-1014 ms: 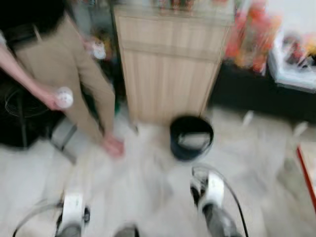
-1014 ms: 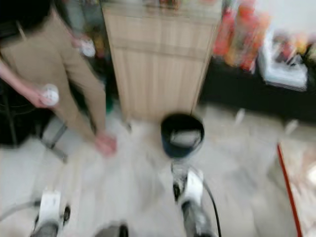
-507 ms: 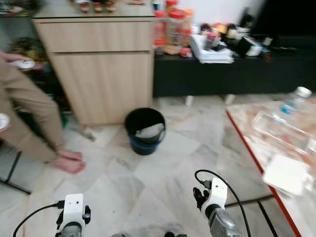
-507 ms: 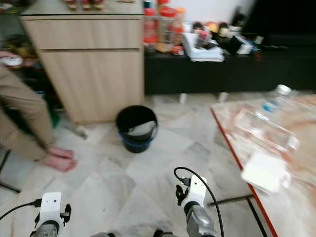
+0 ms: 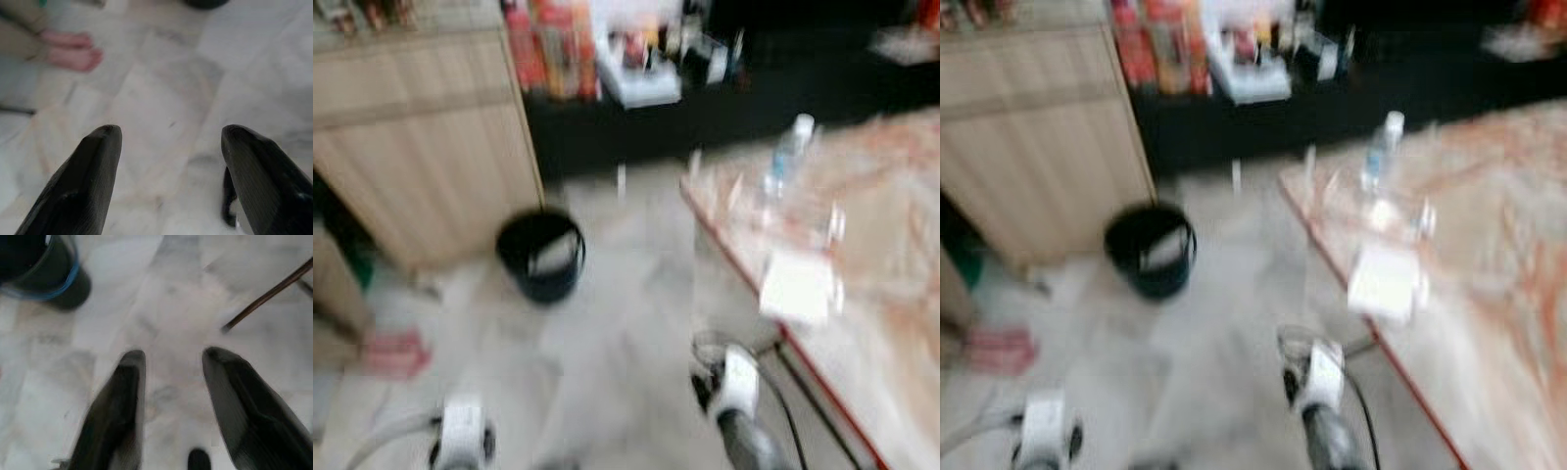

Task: Picking trash to rubbish bin

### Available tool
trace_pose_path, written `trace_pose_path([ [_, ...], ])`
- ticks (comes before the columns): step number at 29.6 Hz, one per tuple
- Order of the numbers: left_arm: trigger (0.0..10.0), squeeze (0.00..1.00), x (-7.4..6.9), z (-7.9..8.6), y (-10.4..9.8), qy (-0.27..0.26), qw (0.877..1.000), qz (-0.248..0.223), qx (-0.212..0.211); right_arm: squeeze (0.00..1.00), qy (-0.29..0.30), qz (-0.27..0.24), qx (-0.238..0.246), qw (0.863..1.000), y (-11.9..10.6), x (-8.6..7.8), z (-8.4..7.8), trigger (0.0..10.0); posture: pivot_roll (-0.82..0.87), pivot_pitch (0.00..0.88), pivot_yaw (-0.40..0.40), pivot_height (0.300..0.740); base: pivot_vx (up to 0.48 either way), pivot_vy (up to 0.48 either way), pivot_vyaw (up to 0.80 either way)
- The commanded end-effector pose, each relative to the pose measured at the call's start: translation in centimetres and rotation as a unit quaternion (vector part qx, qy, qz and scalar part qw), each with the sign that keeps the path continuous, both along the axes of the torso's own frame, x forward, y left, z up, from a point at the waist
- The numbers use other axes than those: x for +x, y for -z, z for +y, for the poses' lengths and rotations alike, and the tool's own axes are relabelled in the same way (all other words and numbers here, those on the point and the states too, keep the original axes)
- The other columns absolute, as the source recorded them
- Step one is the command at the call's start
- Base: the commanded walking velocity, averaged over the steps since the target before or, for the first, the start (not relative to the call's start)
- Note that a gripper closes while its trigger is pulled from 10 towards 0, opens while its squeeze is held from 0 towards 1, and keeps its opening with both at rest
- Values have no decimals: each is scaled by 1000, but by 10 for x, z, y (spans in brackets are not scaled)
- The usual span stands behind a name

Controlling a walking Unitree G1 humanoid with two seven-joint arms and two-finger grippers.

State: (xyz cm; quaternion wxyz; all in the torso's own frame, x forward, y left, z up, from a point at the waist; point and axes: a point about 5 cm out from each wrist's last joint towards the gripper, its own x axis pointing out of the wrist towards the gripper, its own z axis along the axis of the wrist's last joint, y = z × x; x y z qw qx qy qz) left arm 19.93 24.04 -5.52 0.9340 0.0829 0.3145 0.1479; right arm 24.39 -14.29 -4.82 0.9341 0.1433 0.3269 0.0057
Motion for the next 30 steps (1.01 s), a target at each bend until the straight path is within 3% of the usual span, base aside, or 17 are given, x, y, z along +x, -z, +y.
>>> trace_pose_path([
  [1, 10000, 0, -2, 0, 1, -4, 1000, 3, -1, 0, -4, 11, 1, 1000, 5, -7, 2, 10000, 129, 132, -54, 740, 0, 0, -756],
  [30, 10000, 0, -6, 0, 2, -16, 1000, -1, -2, 0, -30, 15, -2, 999, 6, -9, 6, 10000, 129, 154, -61, 740, 0, 0, -748],
])
